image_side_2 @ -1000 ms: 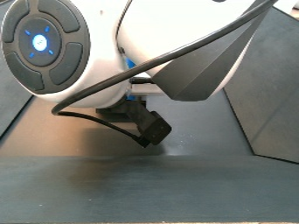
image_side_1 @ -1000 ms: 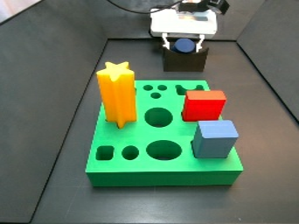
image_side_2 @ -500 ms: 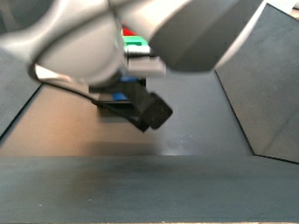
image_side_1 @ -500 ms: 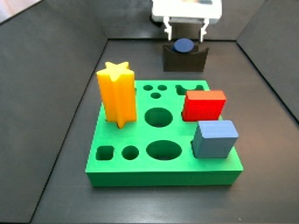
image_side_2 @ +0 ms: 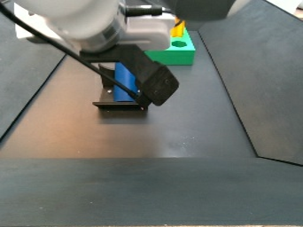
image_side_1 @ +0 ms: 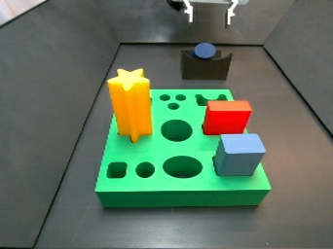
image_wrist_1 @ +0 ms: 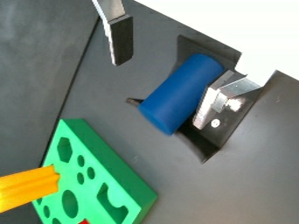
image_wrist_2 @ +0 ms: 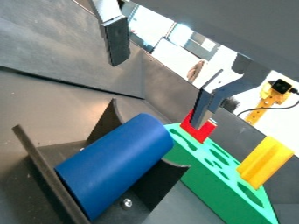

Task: Pick up the oval object. Move up. Place the oval object on the fixture. Regrasp the oval object. Move to above the board. Insert the oval object.
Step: Regrasp the oval object.

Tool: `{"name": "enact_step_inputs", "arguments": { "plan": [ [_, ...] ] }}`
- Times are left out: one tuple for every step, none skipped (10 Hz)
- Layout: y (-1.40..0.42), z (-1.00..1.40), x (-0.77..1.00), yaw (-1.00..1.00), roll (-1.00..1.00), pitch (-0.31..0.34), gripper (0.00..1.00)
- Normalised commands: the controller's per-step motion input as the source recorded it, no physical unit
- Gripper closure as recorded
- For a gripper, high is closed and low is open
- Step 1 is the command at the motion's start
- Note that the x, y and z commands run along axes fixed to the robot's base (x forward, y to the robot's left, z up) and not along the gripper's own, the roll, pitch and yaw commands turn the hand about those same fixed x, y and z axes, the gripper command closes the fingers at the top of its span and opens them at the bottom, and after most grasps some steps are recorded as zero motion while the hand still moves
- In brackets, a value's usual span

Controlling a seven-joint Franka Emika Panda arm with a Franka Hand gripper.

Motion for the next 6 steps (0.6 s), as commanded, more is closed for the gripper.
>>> {"name": "enact_step_inputs", "arguments": {
  "plan": [
    [-1.00,0.95,-0.08,0.03,1.00,0.040,0.00],
    [-1.00,0.94,-0.11,0.03,1.00,0.028,0.00],
    [-1.00,0.90,-0.13,0.03,1.00,0.020,0.00],
    [-0.85,0.70,-0.11,0.03,1.00,0.016,0.00],
    [-0.68,0.48,-0.08,0.03,1.00,0.014,0.00],
    [-0.42,0.17,-0.04,0.03,1.00,0.014,0.00]
  ]
}}
